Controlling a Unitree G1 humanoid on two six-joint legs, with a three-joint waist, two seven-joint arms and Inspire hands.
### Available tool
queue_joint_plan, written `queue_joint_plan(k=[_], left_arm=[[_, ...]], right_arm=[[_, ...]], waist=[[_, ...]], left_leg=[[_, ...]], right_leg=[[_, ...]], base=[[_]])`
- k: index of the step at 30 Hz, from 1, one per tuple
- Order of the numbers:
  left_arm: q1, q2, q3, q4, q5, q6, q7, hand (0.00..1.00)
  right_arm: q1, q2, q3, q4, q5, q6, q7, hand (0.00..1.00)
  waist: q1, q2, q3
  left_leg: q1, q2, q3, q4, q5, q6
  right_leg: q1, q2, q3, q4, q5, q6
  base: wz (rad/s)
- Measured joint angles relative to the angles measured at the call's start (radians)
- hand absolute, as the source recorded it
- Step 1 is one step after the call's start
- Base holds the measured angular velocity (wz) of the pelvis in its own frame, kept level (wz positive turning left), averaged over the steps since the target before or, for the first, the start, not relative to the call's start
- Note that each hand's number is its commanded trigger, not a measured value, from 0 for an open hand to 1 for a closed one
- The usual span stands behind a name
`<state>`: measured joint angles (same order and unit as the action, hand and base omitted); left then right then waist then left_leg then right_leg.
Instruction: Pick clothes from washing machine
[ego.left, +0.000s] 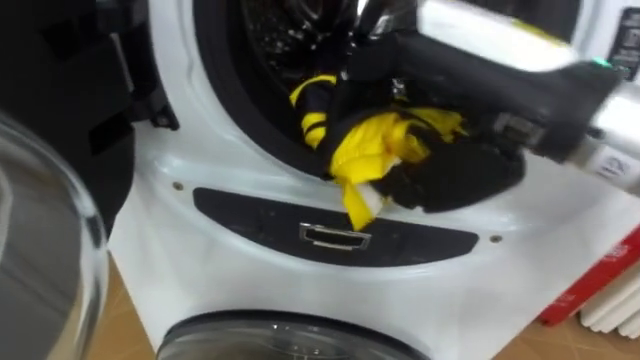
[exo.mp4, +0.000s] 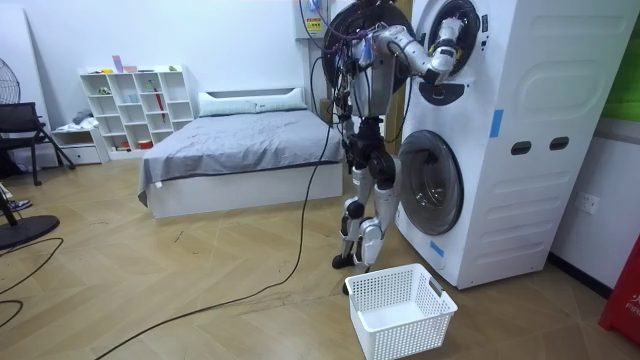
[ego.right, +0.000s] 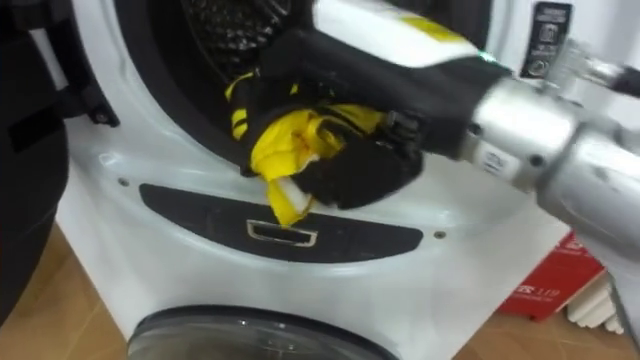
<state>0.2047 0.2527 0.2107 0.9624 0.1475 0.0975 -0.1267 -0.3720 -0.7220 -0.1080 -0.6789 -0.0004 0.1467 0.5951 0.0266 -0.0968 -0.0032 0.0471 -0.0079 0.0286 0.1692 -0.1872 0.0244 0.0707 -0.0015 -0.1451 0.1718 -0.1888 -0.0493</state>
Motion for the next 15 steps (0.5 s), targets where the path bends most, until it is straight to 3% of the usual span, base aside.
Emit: queue_joint_plan(k=[2, 9, 13, 15], left_arm=[[0.024, -0.001, 0.004, 0.001, -0.002, -0.004, 0.006, 0.00], [0.086, -0.004, 0.026, 0.002, 0.016, -0.010, 0.027, 0.00], [0.084, 0.004, 0.027, -0.001, 0.033, -0.019, 0.029, 0.00], [0.083, 0.009, 0.027, -0.001, 0.043, -0.024, 0.029, 0.00]], right_arm=[[0.074, 0.019, -0.071, -0.002, 0.091, -0.031, -0.041, 1.00], [0.300, 0.035, -0.288, 0.012, 0.262, -0.064, -0.173, 1.00], [0.375, 0.053, -0.350, 0.065, 0.315, -0.087, -0.228, 1.00], [0.404, 0.056, -0.376, 0.085, 0.314, -0.092, -0.248, 1.00]], waist=[[-0.007, 0.014, -0.0087], [-0.081, 0.038, 0.0029], [-0.130, 0.043, 0.0021], [-0.135, 0.041, 0.0004]], left_leg=[[0.003, 0.001, 0.005, 0.000, -0.001, 0.002], [0.016, 0.004, 0.046, 0.006, -0.008, 0.004], [0.015, 0.007, 0.057, 0.008, -0.010, 0.005], [0.016, 0.010, 0.075, 0.007, -0.010, 0.004]], right_leg=[[0.005, 0.000, 0.006, 0.001, 0.003, 0.002], [0.009, 0.002, 0.042, -0.004, 0.003, 0.003], [-0.004, 0.004, 0.055, -0.004, 0.003, 0.003], [-0.011, 0.007, 0.066, -0.002, 0.003, 0.003]], base=[[-0.05], [-0.17], [-0.11], [-0.23]])
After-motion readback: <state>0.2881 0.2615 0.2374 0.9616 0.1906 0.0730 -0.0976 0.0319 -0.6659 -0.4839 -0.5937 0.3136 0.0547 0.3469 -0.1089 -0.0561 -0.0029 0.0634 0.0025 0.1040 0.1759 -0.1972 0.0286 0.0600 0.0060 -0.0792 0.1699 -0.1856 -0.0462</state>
